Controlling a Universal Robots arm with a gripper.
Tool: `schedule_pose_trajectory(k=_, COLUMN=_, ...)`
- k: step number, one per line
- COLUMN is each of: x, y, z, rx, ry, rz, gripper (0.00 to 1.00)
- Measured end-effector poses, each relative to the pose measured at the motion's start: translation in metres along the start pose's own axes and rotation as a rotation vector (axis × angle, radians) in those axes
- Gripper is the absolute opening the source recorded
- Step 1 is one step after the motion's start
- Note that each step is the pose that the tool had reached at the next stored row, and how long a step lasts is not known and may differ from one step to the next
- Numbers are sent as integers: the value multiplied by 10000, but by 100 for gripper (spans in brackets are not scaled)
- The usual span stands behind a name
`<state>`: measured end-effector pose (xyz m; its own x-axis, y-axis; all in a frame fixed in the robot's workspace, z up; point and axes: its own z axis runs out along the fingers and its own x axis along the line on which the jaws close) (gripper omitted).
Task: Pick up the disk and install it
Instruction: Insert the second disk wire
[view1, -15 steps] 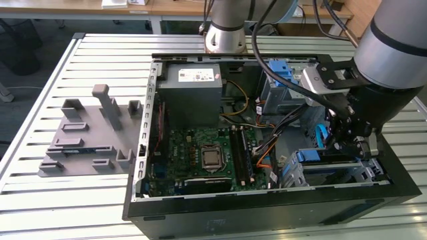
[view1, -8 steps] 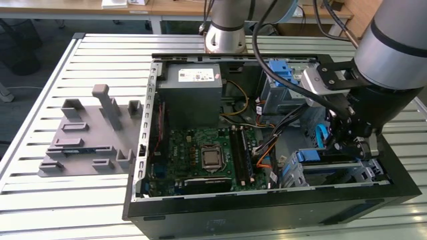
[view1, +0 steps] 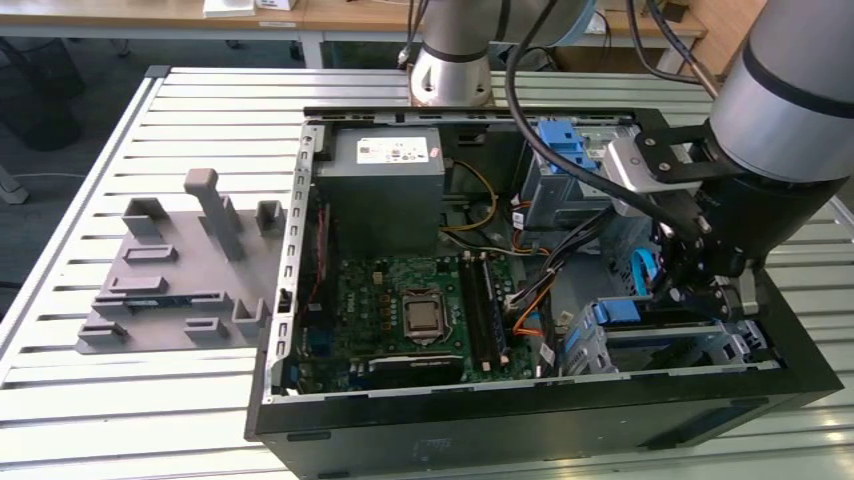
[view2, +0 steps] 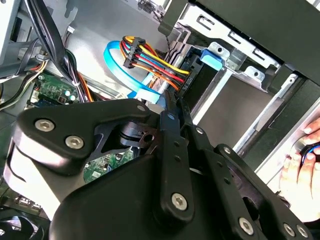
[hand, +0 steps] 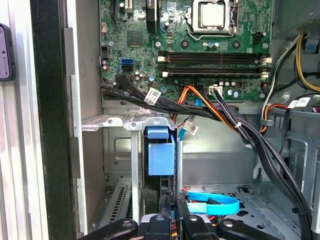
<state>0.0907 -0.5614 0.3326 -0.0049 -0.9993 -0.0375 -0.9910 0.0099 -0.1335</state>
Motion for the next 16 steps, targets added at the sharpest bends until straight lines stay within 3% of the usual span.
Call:
schedule_pose_trajectory(k=11, x=5, y=-2, z=-15, rx=-5, ry=-4, rz=-3, gripper=16)
schedule_pose_trajectory(k=16, x=26, y=-2, z=-10, rx=-5, ry=-50, rz=3, gripper=16)
